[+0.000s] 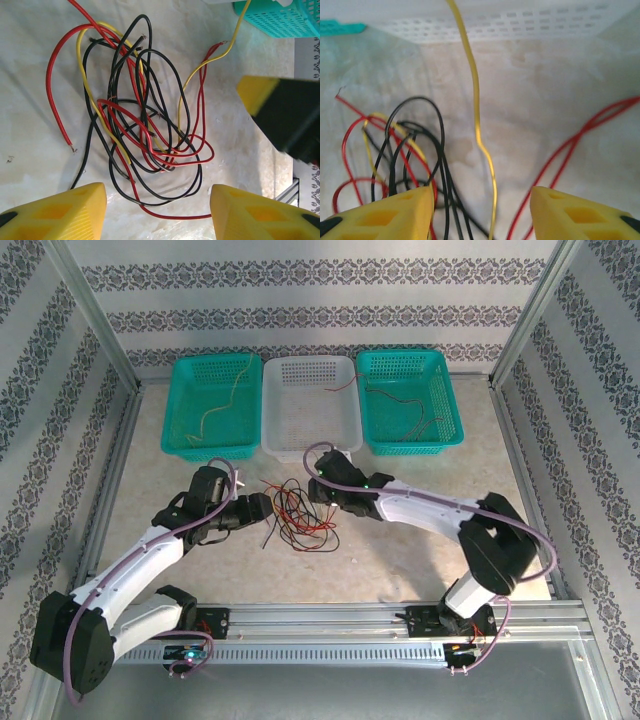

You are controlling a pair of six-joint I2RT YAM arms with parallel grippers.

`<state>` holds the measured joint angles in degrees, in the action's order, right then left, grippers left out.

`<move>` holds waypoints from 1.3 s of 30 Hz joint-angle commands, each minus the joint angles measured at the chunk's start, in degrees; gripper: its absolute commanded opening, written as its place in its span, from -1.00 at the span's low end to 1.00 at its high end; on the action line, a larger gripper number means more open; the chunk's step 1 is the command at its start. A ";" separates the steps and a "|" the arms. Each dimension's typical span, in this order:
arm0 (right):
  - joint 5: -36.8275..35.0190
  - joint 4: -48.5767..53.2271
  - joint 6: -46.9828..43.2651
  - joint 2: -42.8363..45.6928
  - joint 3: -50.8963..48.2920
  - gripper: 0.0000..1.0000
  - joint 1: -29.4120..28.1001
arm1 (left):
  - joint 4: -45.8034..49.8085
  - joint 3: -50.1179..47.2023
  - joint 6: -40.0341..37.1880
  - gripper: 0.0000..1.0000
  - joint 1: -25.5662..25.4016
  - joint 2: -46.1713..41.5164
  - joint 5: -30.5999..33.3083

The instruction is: Untangle the cables

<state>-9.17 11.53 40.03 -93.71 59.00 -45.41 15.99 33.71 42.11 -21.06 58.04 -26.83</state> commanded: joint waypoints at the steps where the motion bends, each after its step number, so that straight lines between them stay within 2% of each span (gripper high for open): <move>1: -0.54 -4.72 -2.41 -3.74 3.61 0.05 1.11 | -1.93 0.19 0.27 0.13 -0.92 -0.47 1.29; 3: -2.94 -4.38 -3.03 -6.04 5.08 0.03 1.31 | -1.63 0.30 -0.33 0.13 -0.96 -0.15 1.93; 6: -3.31 -4.66 -2.77 -8.93 6.13 -0.12 2.29 | -0.78 0.78 -1.16 0.14 -1.06 0.33 2.47; 10: -2.36 -5.16 -4.19 -10.41 6.87 -0.64 2.38 | -0.83 0.78 -1.85 0.15 -1.05 0.52 4.00; 13: -3.09 -3.59 -5.59 -8.21 6.47 -1.00 1.32 | -1.22 1.09 -1.88 0.13 -1.02 1.08 4.59; 19: -7.38 0.51 -6.88 6.58 2.76 -1.00 -2.82 | -3.68 1.90 -1.01 0.11 -2.63 3.85 4.72; 25: -9.16 5.68 -8.37 17.77 5.11 -1.00 -5.78 | -9.42 3.23 0.68 0.13 -7.28 7.49 5.25; 32: -6.93 6.84 -8.77 23.75 9.29 -1.00 -7.01 | -16.15 5.58 2.88 0.17 -10.88 12.77 4.79; 39: -6.70 8.58 -10.07 26.53 12.34 -1.00 -8.11 | -17.70 7.59 2.71 0.44 -12.16 10.60 5.42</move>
<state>-16.01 19.22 31.20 -69.19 68.99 -52.97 1.56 39.46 44.71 -32.32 70.17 -22.15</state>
